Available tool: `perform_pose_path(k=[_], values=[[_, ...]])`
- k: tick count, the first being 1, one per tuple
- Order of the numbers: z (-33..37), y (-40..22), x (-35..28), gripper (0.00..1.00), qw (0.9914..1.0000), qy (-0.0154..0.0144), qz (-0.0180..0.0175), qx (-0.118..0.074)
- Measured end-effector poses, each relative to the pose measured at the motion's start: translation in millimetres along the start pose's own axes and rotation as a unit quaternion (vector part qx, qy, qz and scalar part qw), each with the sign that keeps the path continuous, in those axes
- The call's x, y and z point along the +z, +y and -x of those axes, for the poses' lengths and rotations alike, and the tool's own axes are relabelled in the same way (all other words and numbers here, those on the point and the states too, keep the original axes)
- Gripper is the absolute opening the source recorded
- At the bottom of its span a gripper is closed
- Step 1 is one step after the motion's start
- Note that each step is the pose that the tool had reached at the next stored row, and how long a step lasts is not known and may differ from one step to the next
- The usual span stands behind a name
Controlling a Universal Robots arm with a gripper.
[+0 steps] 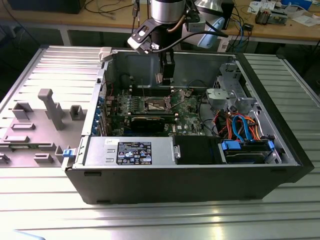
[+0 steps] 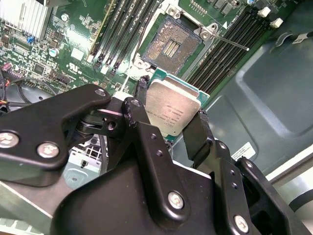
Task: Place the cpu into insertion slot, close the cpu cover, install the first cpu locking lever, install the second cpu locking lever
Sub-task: 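Place the cpu into insertion slot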
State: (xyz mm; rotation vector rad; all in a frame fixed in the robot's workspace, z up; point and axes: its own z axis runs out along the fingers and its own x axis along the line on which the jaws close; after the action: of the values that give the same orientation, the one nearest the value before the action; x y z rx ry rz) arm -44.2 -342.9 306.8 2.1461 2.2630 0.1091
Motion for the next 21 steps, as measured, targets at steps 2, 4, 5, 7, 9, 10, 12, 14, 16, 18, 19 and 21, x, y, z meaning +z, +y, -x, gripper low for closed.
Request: perform_pose_path(k=[2, 4, 5, 7, 9, 10, 12, 14, 16, 18, 19, 21], values=[[0.0, 0.0, 0.0, 0.54, 1.00000, 0.0000, 0.0000, 0.000], [0.0, 0.0, 0.0, 0.54, 1.00000, 0.0000, 0.0000, 0.000], [0.0, 0.0, 0.0, 0.54, 1.00000, 0.0001, 0.0000, 0.000], [0.0, 0.0, 0.0, 0.54, 1.00000, 0.0000, 0.0000, 0.000], [-0.1, -0.5, 1.0, 0.54, 0.99994, -0.0006, 0.0003, 0.011], [-0.2, -1.0, 1.4, 0.54, 0.99991, -0.0008, 0.0004, 0.013], [-1.3, -1.4, 4.0, 0.54, 0.99991, -0.0007, 0.0004, 0.013], [-1.7, -1.6, 6.3, 0.54, 0.99991, -0.0008, 0.0003, 0.013], [-1.8, -2.1, 8.3, 0.54, 0.99991, -0.0005, 0.0004, 0.013], [-1.8, -2.2, 8.5, 0.54, 0.99991, -0.0005, 0.0003, 0.013], [-1.8, -2.2, 8.5, 0.54, 0.99991, -0.0004, 0.0003, 0.013], [-1.8, -2.3, 8.6, 0.54, 0.99991, -0.0002, 0.0003, 0.013]])
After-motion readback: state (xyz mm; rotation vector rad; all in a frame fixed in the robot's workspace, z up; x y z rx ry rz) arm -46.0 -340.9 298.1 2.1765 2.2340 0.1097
